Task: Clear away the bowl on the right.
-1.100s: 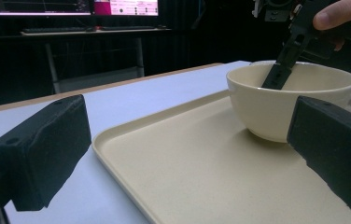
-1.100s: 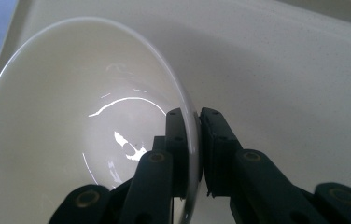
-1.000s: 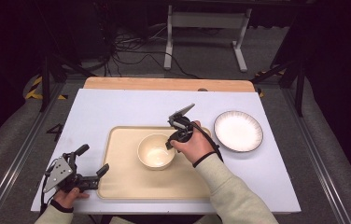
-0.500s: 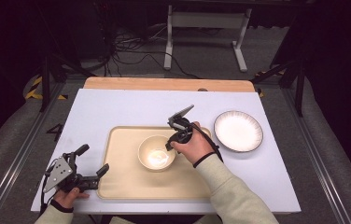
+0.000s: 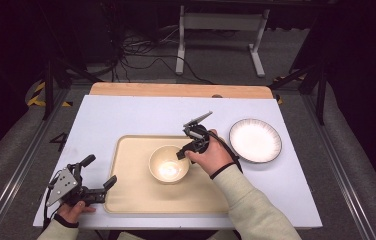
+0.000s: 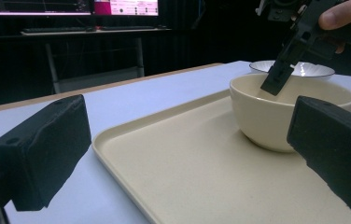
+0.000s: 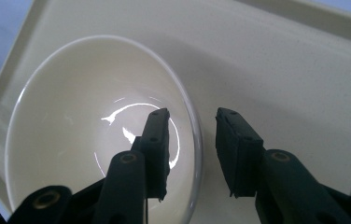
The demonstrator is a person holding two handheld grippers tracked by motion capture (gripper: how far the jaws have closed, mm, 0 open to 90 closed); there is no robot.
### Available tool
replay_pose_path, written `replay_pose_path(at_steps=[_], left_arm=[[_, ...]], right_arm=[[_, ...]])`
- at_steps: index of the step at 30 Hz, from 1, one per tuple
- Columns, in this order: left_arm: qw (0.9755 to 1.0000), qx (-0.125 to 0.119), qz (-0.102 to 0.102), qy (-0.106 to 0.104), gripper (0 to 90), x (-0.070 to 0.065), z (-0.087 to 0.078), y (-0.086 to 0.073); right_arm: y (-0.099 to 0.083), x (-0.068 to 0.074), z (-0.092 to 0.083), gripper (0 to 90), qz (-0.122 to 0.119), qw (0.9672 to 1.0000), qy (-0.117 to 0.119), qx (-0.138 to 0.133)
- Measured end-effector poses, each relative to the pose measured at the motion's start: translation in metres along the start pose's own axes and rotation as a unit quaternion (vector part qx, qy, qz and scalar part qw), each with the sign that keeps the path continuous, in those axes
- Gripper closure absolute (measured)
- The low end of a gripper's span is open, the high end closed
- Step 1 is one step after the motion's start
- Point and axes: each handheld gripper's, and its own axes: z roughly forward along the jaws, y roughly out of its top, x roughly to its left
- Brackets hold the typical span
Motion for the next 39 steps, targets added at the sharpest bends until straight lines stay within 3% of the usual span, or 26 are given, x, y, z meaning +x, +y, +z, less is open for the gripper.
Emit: replay_pose_path(at_steps=[7, 8, 14, 16, 18, 21, 22, 26, 30, 31, 32, 33, 34, 35, 36, 39], left_arm=[[1.0, 0.0, 0.0, 0.0, 0.2, 0.0, 0.0, 0.0], [1.0, 0.0, 0.0, 0.0, 0.2, 0.0, 0.0, 0.0], [1.0, 0.0, -0.001, 0.0, 0.2, 0.0, 0.0, 0.0], [1.0, 0.0, -0.001, 0.0, 0.2, 0.0, 0.0, 0.0], [1.0, 0.001, -0.001, 0.0, 0.2, 0.0, 0.0, 0.0], [1.0, 0.001, -0.001, 0.0, 0.2, 0.0, 0.0, 0.0], [1.0, 0.001, -0.001, 0.0, 0.2, 0.0, 0.0, 0.0], [1.0, 0.001, -0.001, 0.0, 0.2, 0.0, 0.0, 0.0], [1.0, 0.001, -0.001, 0.0, 0.2, 0.0, 0.0, 0.0], [1.0, 0.001, -0.001, 0.0, 0.2, 0.0, 0.0, 0.0], [1.0, 0.001, -0.001, 0.0, 0.2, 0.0, 0.0, 0.0], [1.0, 0.001, -0.001, 0.0, 0.2, 0.0, 0.0, 0.0], [1.0, 0.001, -0.001, 0.0, 0.2, 0.0, 0.0, 0.0], [1.0, 0.001, -0.001, 0.0, 0.2, 0.0, 0.0, 0.0], [1.0, 0.001, -0.001, 0.0, 0.2, 0.0, 0.0, 0.0], [1.0, 0.001, -0.001, 0.0, 0.2, 0.0, 0.0, 0.0]], right_arm=[[-0.005, 0.006, -0.013, 58.9, -0.048, 0.9976, -0.008, -0.049], [-0.008, 0.007, -0.017, 58.3, -0.067, 0.9954, -0.011, -0.068], [-0.016, 0.008, -0.029, 55.8, -0.098, 0.9898, -0.01, -0.102], [-0.018, 0.007, -0.032, 53.8, -0.113, 0.9866, -0.007, -0.118], [-0.022, 0.006, -0.036, 51.9, -0.131, 0.9809, -0.006, -0.143], [-0.026, 0.004, -0.039, 51.4, -0.138, 0.9778, -0.003, -0.158], [-0.03, 0.002, -0.043, 49.9, -0.145, 0.9738, 0.001, -0.175], [-0.037, 0.0, -0.048, 48.8, -0.17, 0.9631, 0.002, -0.209], [-0.044, -0.003, -0.053, 47.1, -0.207, 0.9482, 0.007, -0.241], [-0.046, -0.003, -0.054, 46.3, -0.212, 0.9458, 0.009, -0.246], [-0.046, -0.003, -0.054, 46.3, -0.212, 0.9458, 0.009, -0.246], [-0.051, -0.005, -0.056, 45.1, -0.226, 0.9394, 0.012, -0.257], [-0.051, -0.005, -0.056, 45.1, -0.226, 0.9394, 0.012, -0.257], [-0.052, -0.006, -0.057, 44.6, -0.231, 0.9372, 0.013, -0.261], [-0.057, -0.008, -0.058, 42.8, -0.244, 0.9308, 0.015, -0.272], [-0.063, -0.012, -0.061, 40.0, -0.257, 0.922, 0.017, -0.289]])
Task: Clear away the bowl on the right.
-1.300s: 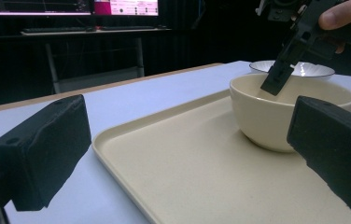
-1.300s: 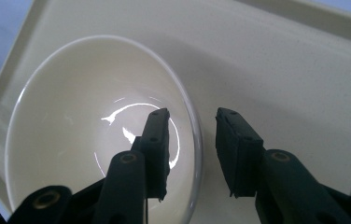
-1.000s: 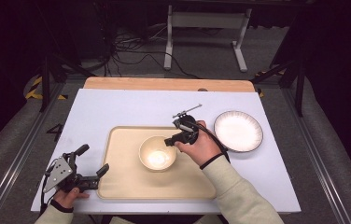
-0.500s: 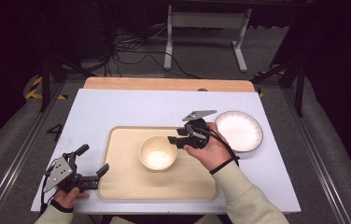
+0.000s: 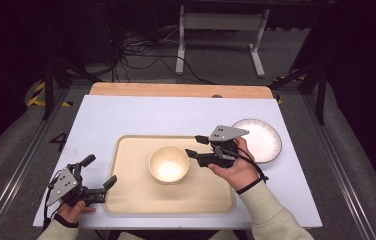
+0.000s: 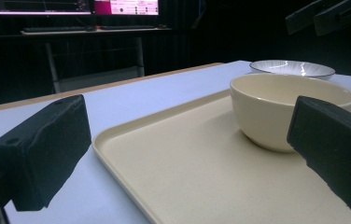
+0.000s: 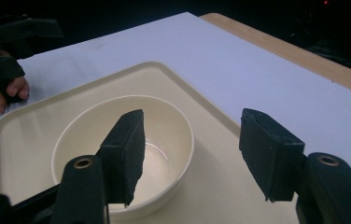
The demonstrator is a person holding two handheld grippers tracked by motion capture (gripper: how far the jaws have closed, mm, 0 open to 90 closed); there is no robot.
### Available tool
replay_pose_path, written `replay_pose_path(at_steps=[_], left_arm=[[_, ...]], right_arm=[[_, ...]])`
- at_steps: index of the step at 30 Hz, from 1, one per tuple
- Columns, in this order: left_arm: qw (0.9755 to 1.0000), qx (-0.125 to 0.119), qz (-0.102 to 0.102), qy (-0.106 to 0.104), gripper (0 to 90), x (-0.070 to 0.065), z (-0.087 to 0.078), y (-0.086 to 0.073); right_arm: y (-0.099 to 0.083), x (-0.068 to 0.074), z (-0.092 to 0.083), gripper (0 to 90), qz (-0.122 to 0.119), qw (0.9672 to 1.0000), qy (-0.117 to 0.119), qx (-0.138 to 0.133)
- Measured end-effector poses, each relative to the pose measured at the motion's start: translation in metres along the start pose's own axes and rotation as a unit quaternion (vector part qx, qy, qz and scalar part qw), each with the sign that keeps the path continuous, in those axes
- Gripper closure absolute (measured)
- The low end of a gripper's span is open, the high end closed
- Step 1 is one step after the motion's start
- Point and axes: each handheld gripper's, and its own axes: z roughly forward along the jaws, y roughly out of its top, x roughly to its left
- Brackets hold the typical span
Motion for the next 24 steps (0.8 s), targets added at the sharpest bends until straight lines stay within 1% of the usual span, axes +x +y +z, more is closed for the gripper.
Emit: replay_pose_path(at_steps=[2, 5, 6, 7, 12, 14, 15, 16, 19, 21, 22, 24], left_arm=[[1.0, 0.0, 0.0, 0.0, 0.2, 0.0, 0.0, 0.0], [1.0, 0.0, 0.0, 0.0, 0.2, 0.0, 0.0, 0.0], [1.0, 0.0, 0.0, 0.0, 0.2, 0.0, 0.0, 0.0], [1.0, 0.0, 0.0, 0.0, 0.2, 0.0, 0.0, 0.0], [1.0, 0.0, 0.0, 0.0, 0.2, 0.0, 0.0, 0.0], [1.0, 0.0, 0.0, 0.0, 0.2, 0.0, 0.0, 0.0], [1.0, 0.0, 0.0, 0.0, 0.2, 0.0, 0.0, 0.0], [1.0, 0.0, 0.0, 0.0, 0.2, 0.0, 0.0, 0.0], [1.0, 0.0, 0.0, 0.0, 0.2, 0.0, 0.0, 0.0], [1.0, 0.001, 0.0, 0.0, 0.2, 0.0, 0.0, 0.0], [1.0, 0.001, 0.0, 0.0, 0.2, 0.0, 0.0, 0.0], [1.0, 0.001, 0.0, 0.0, 0.2, 0.0, 0.0, 0.0]], right_arm=[[-0.003, -0.001, -0.005, 39.1, -0.008, 0.9999, -0.001, -0.012], [-0.008, -0.003, -0.013, 36.0, -0.01, 0.9993, 0.001, -0.036], [-0.008, -0.003, -0.013, 36.0, -0.01, 0.9993, 0.001, -0.036], [-0.011, -0.004, -0.019, 33.9, -0.02, 0.9983, 0.0, -0.056], [-0.02, -0.006, -0.032, 27.8, -0.039, 0.9951, -0.005, -0.09], [-0.023, -0.007, -0.037, 25.2, -0.041, 0.9939, -0.008, -0.101], [-0.023, -0.007, -0.037, 25.2, -0.041, 0.9939, -0.008, -0.101], [-0.027, -0.007, -0.041, 23.9, -0.042, 0.9925, -0.007, -0.115], [-0.033, -0.007, -0.045, 21.3, -0.052, 0.9908, -0.017, -0.124], [-0.035, -0.007, -0.046, 20.2, -0.054, 0.9908, -0.018, -0.123], [-0.038, -0.007, -0.048, 20.3, -0.061, 0.9895, -0.027, -0.129], [-0.043, -0.007, -0.052, 20.2, -0.065, 0.9876, -0.039, -0.138]])
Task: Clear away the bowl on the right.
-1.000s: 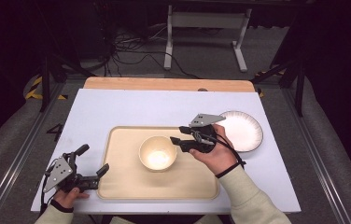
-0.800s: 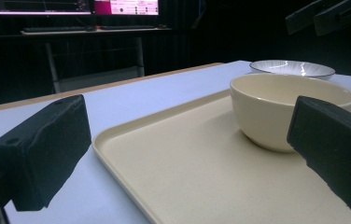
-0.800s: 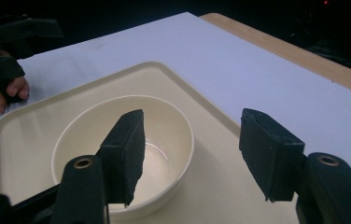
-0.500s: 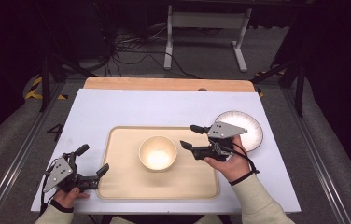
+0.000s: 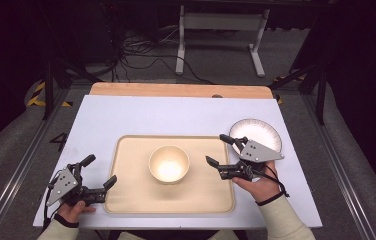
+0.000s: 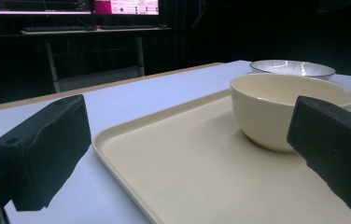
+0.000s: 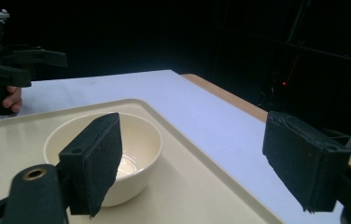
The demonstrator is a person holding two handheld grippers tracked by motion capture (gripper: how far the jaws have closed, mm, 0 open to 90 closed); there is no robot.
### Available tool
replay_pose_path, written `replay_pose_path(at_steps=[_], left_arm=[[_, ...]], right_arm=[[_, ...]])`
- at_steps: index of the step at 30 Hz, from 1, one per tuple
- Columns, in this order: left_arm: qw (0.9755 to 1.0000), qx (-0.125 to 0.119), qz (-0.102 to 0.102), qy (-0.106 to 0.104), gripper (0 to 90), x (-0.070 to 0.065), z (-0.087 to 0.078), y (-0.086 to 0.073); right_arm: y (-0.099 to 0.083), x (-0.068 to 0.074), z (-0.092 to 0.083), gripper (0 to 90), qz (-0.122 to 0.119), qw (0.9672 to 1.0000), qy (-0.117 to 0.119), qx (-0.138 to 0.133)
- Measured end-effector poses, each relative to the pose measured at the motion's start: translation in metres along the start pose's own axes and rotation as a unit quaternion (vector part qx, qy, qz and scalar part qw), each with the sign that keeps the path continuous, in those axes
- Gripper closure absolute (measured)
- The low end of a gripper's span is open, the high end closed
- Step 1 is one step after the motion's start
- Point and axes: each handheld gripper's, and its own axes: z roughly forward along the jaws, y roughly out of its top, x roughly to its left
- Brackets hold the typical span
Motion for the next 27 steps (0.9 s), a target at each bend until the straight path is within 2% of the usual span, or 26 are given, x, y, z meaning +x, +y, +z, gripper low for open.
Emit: replay_pose_path(at_steps=[3, 5, 9, 14, 17, 20, 21, 24, 27], left_arm=[[1.0, 0.0, 0.0, 0.0, 0.2, 0.0, 0.0, 0.0], [1.0, 0.0, 0.0, 0.0, 0.2, 0.0, 0.0, 0.0], [1.0, 0.0, 0.0, 0.0, 0.2, 0.0, 0.0, 0.0], [1.0, 0.0, 0.0, 0.0, 0.2, 0.0, 0.0, 0.0], [1.0, 0.0, 0.0, 0.0, 0.2, 0.0, 0.0, 0.0], [1.0, 0.0, 0.0, 0.0, 0.2, 0.0, 0.0, 0.0], [1.0, 0.0, 0.001, 0.0, 0.2, 0.0, 0.0, 0.0], [1.0, 0.0, 0.001, 0.0, 0.2, 0.0, 0.0, 0.0], [1.0, 0.0, 0.001, -0.001, 0.2, 0.0, 0.0, 0.0]], right_arm=[[-0.004, -0.001, -0.005, 20.2, -0.001, 1.0, -0.006, -0.003], [-0.008, -0.001, -0.009, 20.3, 0.001, 0.9998, -0.012, -0.015], [-0.021, -0.002, -0.017, 20.7, 0.019, 0.9991, -0.026, -0.026], [-0.032, -0.001, -0.023, 20.9, 0.01, 0.9988, -0.043, -0.024], [-0.045, 0.001, -0.026, 21.7, 0.015, 0.9976, -0.064, -0.023], [-0.051, 0.002, -0.028, 21.8, 0.025, 0.9969, -0.068, -0.031], [-0.057, 0.004, -0.03, 21.8, 0.025, 0.9959, -0.079, -0.035], [-0.066, 0.005, -0.031, 22.6, 0.021, 0.9949, -0.092, -0.035], [-0.071, 0.006, -0.03, 23.2, 0.029, 0.9948, -0.092, -0.032]])
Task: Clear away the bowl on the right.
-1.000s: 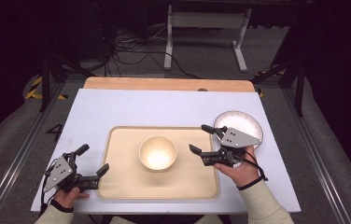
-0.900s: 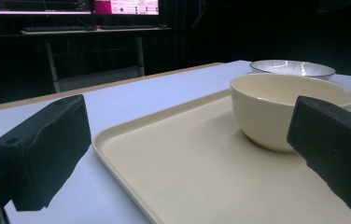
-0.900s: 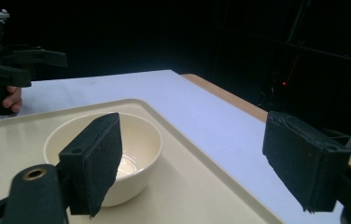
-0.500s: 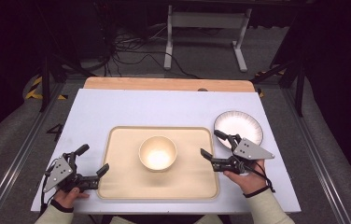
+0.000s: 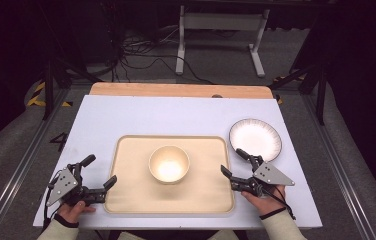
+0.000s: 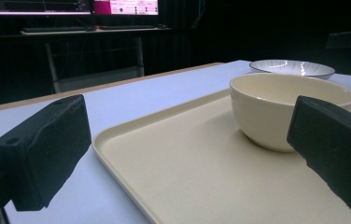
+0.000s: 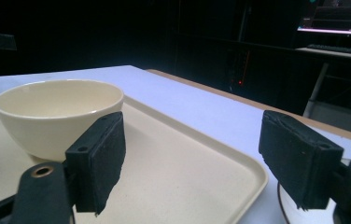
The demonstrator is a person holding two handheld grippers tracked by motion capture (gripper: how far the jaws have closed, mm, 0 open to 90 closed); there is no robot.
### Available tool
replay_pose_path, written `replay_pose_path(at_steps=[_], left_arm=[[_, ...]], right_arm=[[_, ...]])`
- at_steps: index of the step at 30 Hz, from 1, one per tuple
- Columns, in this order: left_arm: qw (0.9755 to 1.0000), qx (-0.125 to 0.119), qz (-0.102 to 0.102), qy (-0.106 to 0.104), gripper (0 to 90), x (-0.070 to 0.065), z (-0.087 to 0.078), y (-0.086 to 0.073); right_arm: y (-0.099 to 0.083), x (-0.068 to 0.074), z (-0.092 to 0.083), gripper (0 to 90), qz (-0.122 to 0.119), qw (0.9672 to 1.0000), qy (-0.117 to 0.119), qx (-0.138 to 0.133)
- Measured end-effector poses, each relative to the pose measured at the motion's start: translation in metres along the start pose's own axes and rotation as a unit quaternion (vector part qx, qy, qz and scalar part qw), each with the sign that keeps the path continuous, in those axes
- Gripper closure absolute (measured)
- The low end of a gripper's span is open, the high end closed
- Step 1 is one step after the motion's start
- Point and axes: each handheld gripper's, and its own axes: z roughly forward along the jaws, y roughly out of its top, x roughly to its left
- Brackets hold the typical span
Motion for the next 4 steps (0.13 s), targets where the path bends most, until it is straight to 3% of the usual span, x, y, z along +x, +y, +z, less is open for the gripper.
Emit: replay_pose_path(at_steps=[4], left_arm=[[1.0, 0.0, 0.0, -0.001, 0.2, 0.0001, -0.0001, 0.0]], right_arm=[[-0.0001, 0.0013, 0.0004, 23.1, 0.0, 1.0, 0.003, -0.002]])
